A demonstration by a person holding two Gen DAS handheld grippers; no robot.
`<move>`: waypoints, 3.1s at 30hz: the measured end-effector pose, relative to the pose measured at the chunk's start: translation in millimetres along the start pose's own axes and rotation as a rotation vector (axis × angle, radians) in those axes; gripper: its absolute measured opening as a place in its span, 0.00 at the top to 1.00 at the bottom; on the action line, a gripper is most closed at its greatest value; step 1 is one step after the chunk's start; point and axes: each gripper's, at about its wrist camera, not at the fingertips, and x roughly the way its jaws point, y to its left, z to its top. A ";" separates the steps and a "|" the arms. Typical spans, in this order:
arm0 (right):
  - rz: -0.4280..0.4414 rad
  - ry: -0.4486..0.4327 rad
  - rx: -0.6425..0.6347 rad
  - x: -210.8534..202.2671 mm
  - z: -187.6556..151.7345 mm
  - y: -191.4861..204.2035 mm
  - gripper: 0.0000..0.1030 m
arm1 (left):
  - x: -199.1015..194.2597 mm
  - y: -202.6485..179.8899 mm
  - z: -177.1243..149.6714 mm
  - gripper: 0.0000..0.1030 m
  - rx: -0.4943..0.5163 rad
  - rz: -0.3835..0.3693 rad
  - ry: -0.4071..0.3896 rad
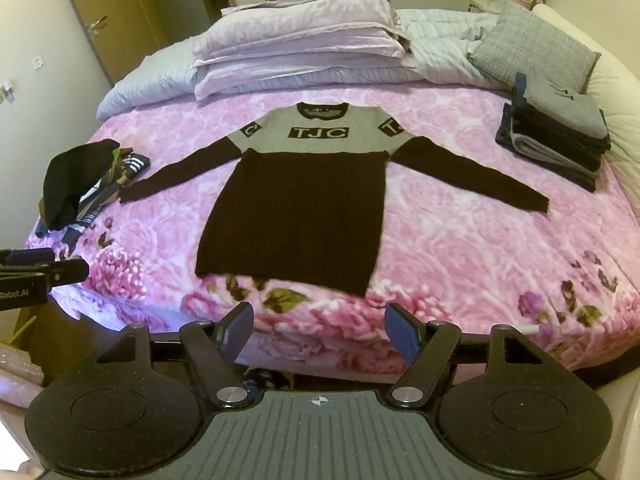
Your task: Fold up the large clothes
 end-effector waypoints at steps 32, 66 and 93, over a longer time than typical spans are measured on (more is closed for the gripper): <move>-0.017 0.008 -0.002 1.5 8.4 -17.7 0.32 | 10.5 -22.0 15.8 0.39 0.018 -0.004 0.012; -0.102 0.029 0.123 174.1 246.3 11.0 0.32 | 228.1 142.5 250.5 0.39 -0.037 0.045 0.066; -0.165 -0.107 0.270 236.2 306.3 -35.1 0.32 | 351.6 341.9 213.9 0.39 -0.438 0.059 0.100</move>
